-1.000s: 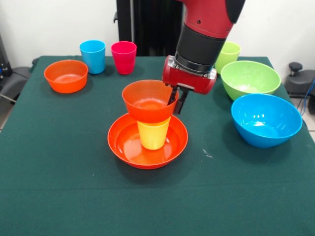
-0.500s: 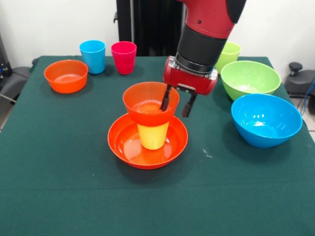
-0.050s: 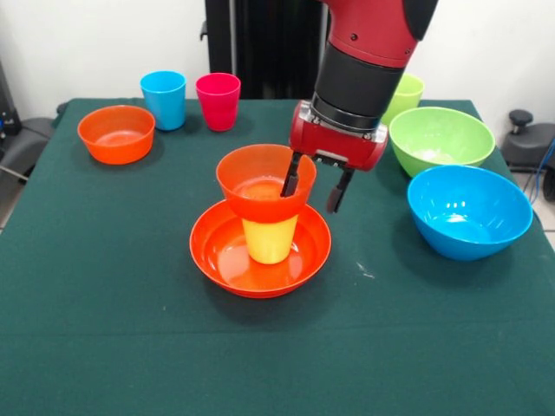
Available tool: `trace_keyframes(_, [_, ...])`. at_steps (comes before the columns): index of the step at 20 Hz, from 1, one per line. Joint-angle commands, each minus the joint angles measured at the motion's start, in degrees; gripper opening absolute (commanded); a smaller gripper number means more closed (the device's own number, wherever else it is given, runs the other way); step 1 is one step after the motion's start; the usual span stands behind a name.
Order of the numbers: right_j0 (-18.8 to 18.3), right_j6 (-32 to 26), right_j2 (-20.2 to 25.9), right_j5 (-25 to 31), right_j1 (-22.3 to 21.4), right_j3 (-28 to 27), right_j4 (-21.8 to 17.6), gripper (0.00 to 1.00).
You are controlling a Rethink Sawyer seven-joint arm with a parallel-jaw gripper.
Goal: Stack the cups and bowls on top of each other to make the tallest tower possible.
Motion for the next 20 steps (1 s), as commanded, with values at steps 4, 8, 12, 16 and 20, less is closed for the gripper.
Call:
trace_keyframes(4, [0.82, 4.88, 5.29, 3.42, -1.3, -0.92, 1.41, 1.0])
trace_keyframes(8, [1.04, 4.67, 5.09, 4.47, -5.66, 3.09, 1.61, 1.0])
trace_keyframes(12, [0.85, 3.56, 4.93, 4.26, -9.13, 7.23, 0.83, 1.0])
trace_keyframes(16, [0.64, 1.88, 4.2, 8.11, -14.99, 11.93, 0.84, 1.0])
trace_keyframes(20, [-0.16, -0.43, 4.53, 11.82, -21.13, 16.7, 1.17, 1.0])
